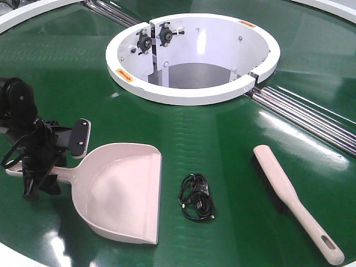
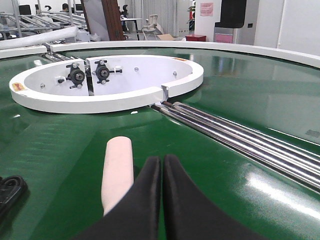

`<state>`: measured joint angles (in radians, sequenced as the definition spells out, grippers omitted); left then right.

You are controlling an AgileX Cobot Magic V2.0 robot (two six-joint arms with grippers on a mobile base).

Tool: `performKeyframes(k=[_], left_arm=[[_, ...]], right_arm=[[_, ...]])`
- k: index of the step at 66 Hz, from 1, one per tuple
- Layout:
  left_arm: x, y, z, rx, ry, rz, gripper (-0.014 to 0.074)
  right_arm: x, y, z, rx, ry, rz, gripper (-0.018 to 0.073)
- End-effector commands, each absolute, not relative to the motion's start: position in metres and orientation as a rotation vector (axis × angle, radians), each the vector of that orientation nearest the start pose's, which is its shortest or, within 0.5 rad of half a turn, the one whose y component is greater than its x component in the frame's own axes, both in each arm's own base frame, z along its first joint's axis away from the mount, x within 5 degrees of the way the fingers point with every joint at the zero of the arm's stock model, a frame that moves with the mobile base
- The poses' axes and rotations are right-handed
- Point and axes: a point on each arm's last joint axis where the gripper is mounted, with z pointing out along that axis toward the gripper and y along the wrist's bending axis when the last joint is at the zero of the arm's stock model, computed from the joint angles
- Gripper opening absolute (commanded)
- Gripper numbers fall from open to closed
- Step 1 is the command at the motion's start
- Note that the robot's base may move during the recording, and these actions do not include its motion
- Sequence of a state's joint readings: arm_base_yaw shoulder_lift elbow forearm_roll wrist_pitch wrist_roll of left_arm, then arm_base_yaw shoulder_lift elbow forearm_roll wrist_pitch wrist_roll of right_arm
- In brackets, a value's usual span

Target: Clean and inspect green conveyor with broom and dustpan

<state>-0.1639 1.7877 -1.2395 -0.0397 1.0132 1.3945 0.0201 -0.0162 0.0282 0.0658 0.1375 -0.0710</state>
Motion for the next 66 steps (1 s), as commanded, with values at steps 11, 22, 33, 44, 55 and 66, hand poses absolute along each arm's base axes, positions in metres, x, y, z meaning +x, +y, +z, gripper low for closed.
performKeyframes(k=[11,22,33,44,55,66], left_arm=[[0.334,-0.068,0.227,2.173,2.108,0.144,0.0041],[0.332,-0.075,0.231,2.192,2.082,0.15,-0.0008],[0.327,-0.077,0.236,2.201,2.078,0.143,-0.0008],[0.324,-0.08,0.244,2.162,2.085,0.149,-0.0008],[0.327,-0.081,0.254,2.062,2.158,0.153,-0.0008],[0.33,-0.084,0.261,2.025,2.16,0.168,-0.0008]], right_arm=[[0.056,0.001,0.193,-0.027,1.567,0.006,-0.001],[0.056,0.001,0.193,-0.027,1.567,0.006,-0.001],[0.056,0.001,0.193,-0.027,1.567,0.006,-0.001],[0.056,0.001,0.193,-0.027,1.567,0.006,-0.001],[0.056,0.001,0.193,-0.027,1.567,0.006,-0.001],[0.056,0.001,0.193,-0.027,1.567,0.006,-0.001]])
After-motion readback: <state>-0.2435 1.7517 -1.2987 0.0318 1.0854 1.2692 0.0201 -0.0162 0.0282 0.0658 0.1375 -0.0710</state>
